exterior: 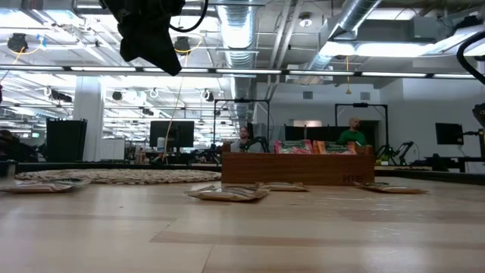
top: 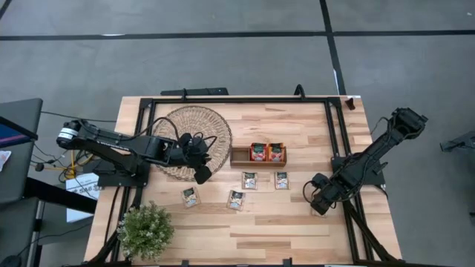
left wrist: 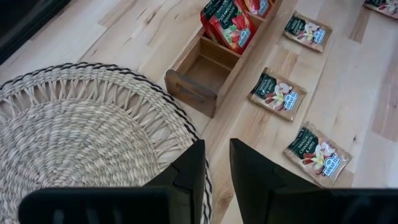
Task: Pick & Place Tea
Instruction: Put the brown tea bag into the left section of the wooden organizer
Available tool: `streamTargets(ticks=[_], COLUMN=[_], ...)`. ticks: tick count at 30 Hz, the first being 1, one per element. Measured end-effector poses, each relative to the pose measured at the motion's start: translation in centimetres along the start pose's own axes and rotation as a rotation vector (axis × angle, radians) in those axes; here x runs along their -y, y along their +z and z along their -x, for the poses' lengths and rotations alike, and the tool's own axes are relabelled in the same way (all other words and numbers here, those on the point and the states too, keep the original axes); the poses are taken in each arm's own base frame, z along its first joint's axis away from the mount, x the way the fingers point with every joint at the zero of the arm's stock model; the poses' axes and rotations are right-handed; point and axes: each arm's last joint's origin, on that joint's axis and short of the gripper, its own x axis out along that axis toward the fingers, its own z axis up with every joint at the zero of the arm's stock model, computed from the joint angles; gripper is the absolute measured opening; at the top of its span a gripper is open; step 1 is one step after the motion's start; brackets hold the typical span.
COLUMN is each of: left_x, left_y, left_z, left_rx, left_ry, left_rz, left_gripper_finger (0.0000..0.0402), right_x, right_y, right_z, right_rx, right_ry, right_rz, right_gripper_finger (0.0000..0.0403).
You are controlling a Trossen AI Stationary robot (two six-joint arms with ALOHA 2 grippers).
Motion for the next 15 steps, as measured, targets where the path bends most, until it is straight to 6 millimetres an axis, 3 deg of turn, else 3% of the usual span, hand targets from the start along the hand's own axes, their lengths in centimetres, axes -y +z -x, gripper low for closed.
streamTargets(ticks=[3, 6, 15], left_x=[0.0, 0.0, 0.0], left_y=[0.0, 0.0, 0.0], left_z=[0.0, 0.0, 0.0], left_rx=[0.0, 0.0, 0.001], left_ry=[0.0, 0.0, 0.0], left_rz=[0.0, 0.0, 0.0], left_gripper_finger=[0.0065, 0.0065, 0.0065], right_x=[0.0, -0.1, -0.7], right_y=[0.0, 0.0, -0.1], right_z=[0.0, 0.0, 1.1], right_rx=[0.005, 0.008, 0.011], right_ry=[0.002, 0.008, 0.085], right_rz=[0.001, 0.002, 0.01], right_gripper_finger=[0.0015, 0.0005, 0.0092])
